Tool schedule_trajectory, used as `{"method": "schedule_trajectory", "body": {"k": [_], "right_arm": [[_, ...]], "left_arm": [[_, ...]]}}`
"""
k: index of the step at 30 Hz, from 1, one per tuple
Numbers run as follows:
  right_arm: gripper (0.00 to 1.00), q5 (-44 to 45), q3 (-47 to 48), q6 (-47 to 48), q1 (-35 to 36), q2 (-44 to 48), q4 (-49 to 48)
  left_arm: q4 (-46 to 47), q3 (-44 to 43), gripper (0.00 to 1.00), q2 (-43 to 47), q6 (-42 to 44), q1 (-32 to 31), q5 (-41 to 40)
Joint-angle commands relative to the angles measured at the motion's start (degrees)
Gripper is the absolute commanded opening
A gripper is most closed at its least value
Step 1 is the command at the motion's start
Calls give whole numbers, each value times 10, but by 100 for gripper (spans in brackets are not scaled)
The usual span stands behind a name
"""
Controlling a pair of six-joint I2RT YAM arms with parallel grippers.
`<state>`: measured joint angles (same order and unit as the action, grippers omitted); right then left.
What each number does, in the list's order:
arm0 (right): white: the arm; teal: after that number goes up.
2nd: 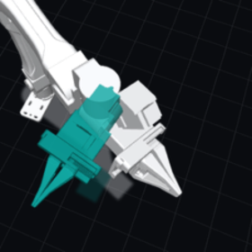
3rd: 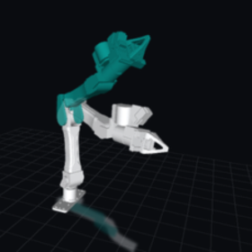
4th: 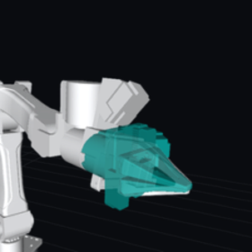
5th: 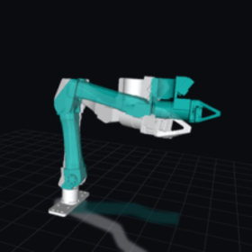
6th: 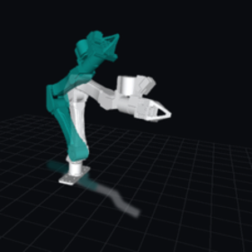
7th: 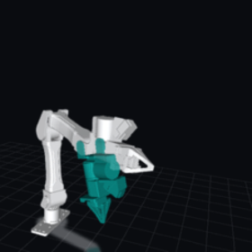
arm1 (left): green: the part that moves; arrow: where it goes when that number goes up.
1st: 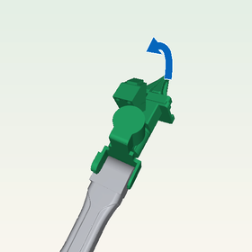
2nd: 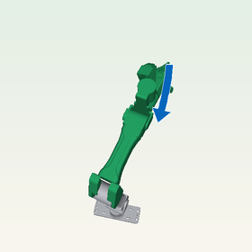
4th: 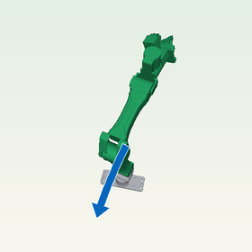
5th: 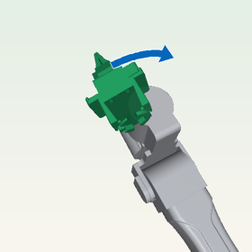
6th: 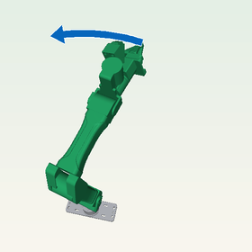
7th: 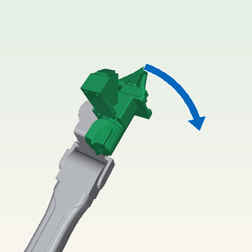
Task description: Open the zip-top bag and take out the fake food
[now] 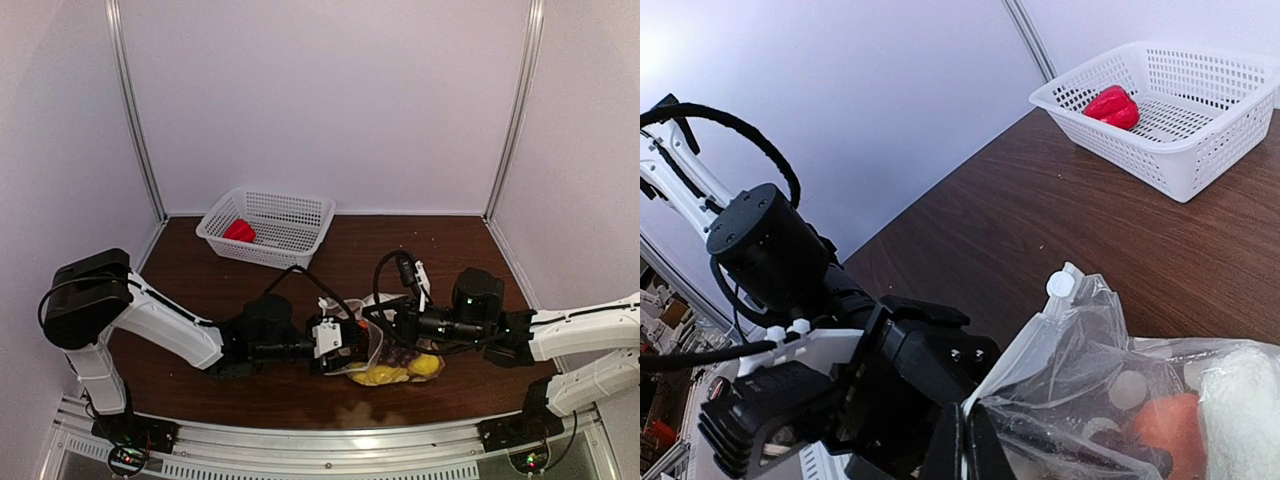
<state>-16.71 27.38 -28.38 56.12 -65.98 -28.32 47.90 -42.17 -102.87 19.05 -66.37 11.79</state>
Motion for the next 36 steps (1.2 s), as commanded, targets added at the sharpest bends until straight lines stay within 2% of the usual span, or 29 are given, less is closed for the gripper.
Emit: {"method": "schedule_trajectory", "body": {"k": [1,4,7,11,17,20,24,26,30,36], "right_arm": [[0,-13,1,5,4,2,-3],[0,-13,1,5,4,5,1],[0,-12,1,4,4,4,1],[0,-16,2,2,4,-3,-6],[0,-18,2,-4,4,-11,-17],[0,-11,1,-5,4,-8,-14],[0,2,-4,-3,4,-1,-4],[0,13,-6,-2,3,2,4],[0,37,-13,0,3,12,14],[0,66,-20,0,1,22,26]], "left_arm": [[-23,-45,57,-38,60,-2,-12],[-36,-55,75,-54,85,-2,-7],[-59,-72,83,-68,107,-2,2],[-95,-99,88,-88,131,-2,12],[-116,-127,89,-123,145,-1,-8],[-124,-137,79,-132,140,-1,-10],[-110,-129,50,-121,131,-1,-25],[-89,-114,41,-105,124,0,-40],[-84,-90,34,-66,120,0,-54],[-95,-56,32,-1,102,-1,-62]]}}
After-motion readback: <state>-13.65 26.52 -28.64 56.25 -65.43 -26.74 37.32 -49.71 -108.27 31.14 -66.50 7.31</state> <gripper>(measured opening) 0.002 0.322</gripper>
